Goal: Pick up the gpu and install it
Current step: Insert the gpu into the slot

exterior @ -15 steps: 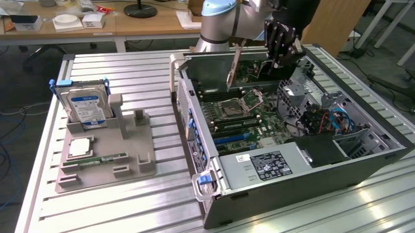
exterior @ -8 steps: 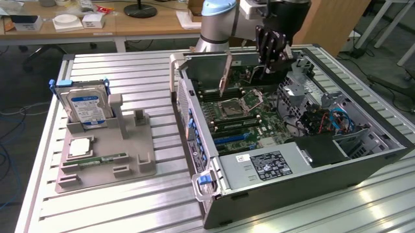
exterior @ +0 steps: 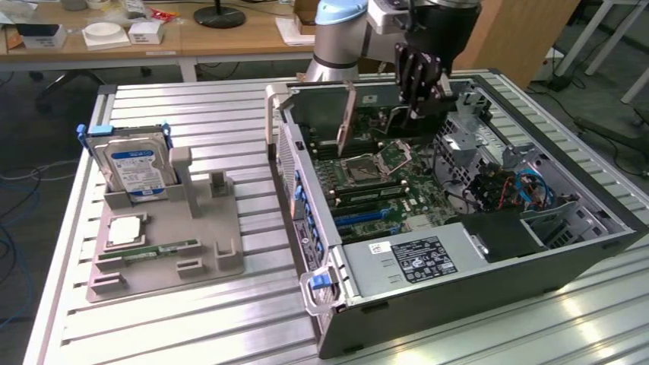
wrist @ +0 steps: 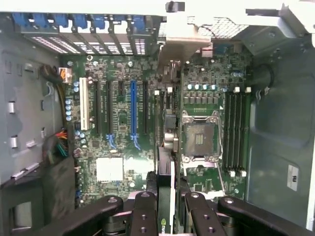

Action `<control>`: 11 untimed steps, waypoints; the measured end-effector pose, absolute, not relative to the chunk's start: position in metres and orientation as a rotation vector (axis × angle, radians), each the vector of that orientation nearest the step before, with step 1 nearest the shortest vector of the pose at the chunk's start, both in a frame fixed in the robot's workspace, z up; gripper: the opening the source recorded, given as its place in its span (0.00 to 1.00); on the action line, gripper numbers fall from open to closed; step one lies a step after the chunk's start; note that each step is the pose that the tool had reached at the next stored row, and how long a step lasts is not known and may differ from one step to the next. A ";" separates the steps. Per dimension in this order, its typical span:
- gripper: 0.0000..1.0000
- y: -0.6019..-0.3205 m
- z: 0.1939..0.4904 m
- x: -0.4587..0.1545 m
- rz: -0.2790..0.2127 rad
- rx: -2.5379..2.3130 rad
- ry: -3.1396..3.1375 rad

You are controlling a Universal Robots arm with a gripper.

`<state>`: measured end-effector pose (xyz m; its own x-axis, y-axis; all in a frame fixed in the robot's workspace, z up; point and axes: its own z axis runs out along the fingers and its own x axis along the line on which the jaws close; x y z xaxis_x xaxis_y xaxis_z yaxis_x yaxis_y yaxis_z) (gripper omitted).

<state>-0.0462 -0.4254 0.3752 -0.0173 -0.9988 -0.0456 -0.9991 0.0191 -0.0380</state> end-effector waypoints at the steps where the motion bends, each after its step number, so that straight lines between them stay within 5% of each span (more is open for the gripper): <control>1: 0.26 -0.427 0.375 -0.046 0.007 -2.160 2.199; 11: 0.26 -0.432 0.362 -0.058 0.006 -2.159 2.200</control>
<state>-0.0579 -0.4318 0.3622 -0.0180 -0.9988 -0.0447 -0.9991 0.0197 -0.0381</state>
